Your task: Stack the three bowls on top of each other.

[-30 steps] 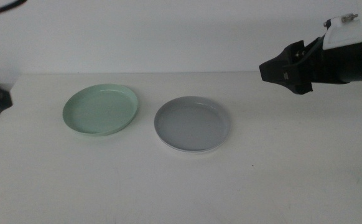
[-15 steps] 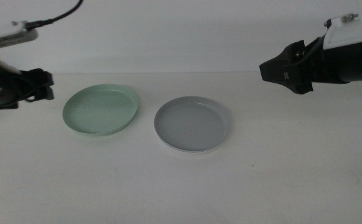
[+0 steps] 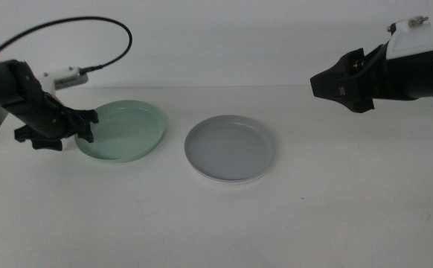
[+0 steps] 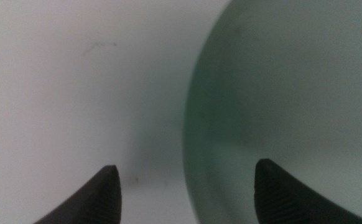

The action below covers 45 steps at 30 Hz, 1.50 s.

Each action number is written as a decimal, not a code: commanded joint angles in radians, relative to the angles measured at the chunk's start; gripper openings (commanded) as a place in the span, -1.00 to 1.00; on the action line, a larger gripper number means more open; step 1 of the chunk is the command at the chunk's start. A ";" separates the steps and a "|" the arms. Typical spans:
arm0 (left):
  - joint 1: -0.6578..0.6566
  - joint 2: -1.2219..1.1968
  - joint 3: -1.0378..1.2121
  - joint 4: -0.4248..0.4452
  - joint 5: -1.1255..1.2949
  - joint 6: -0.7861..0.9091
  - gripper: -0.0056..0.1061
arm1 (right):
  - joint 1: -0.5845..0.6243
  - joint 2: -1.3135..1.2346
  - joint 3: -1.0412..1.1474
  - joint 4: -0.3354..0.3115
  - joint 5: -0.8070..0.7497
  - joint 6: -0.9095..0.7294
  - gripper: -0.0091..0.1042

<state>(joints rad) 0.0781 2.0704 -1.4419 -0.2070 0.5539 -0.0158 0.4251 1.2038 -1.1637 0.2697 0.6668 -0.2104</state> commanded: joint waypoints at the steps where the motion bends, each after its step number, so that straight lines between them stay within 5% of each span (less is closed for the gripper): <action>1: 0.002 -0.018 -0.050 -0.016 -0.044 -0.013 0.32 | 0.002 -0.023 -0.022 0.002 -0.058 -0.013 0.12; 5: 0.001 0.020 -0.055 -0.041 -0.049 -0.013 0.04 | 0.002 -0.023 -0.022 0.002 -0.058 -0.013 0.12; 10: 0.002 0.010 -0.055 -0.057 -0.034 -0.013 -0.90 | 0.002 -0.023 -0.022 0.002 -0.058 -0.013 0.12; 22: -0.144 -0.291 -0.059 -0.069 0.074 -0.003 -0.90 | 0.002 -0.023 -0.022 0.002 -0.058 -0.013 0.12; 30: -0.377 -0.227 -0.080 -0.075 0.009 -0.020 -0.90 | 0.002 -0.023 -0.022 0.002 -0.057 -0.012 0.12; 40: -0.441 -0.084 -0.080 -0.111 -0.167 -0.058 -0.89 | 0.002 -0.023 -0.022 0.002 -0.057 -0.012 0.12; 45: -0.441 -0.065 -0.080 -0.119 -0.176 -0.053 -0.56 | 0.002 -0.023 -0.022 0.002 -0.057 -0.012 0.12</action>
<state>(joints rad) -0.3595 2.0682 -1.4884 -0.3020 0.4340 -0.0624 0.4251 1.2038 -1.1637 0.2687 0.6676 -0.2104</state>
